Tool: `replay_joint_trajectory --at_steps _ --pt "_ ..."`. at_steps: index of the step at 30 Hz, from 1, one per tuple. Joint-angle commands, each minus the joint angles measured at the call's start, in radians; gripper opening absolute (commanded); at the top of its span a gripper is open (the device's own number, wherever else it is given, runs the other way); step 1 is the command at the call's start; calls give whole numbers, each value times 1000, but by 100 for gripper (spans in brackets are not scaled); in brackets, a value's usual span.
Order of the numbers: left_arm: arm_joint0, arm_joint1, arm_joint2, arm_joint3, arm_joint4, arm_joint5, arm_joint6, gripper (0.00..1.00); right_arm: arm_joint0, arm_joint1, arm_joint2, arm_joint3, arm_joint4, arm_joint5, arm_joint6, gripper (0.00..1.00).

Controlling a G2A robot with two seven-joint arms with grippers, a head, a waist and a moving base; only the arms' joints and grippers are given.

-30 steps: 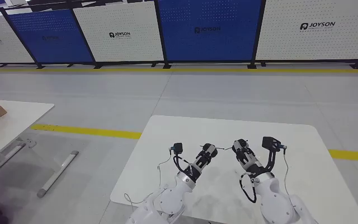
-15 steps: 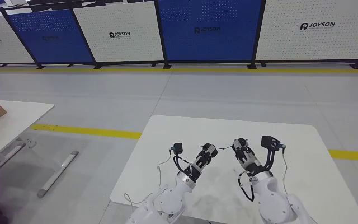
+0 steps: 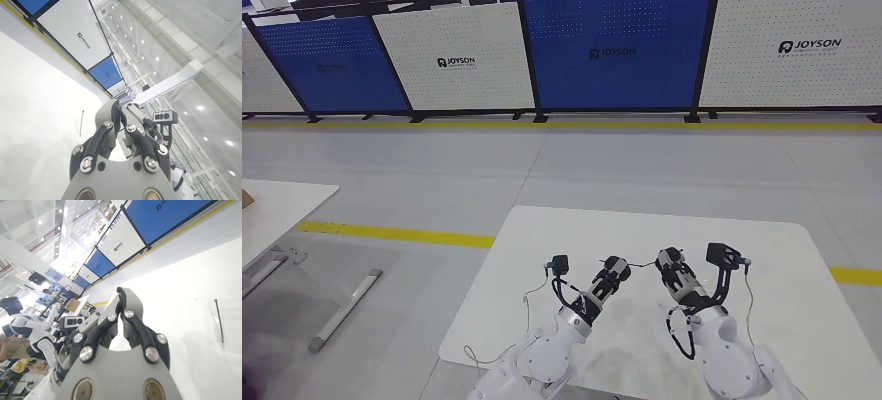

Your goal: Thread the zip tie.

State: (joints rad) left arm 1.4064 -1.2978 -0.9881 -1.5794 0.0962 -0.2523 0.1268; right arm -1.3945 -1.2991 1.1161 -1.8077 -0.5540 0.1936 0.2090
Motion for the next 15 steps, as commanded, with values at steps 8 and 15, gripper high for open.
replay_joint_trajectory --at_steps 8,15 --pt "2 -2 1 -6 -17 3 -2 0 3 -6 -15 8 -4 -6 -6 0" --pt "7 -9 -13 -16 -143 33 -10 0 -1 -10 -15 9 -3 -20 -23 0"
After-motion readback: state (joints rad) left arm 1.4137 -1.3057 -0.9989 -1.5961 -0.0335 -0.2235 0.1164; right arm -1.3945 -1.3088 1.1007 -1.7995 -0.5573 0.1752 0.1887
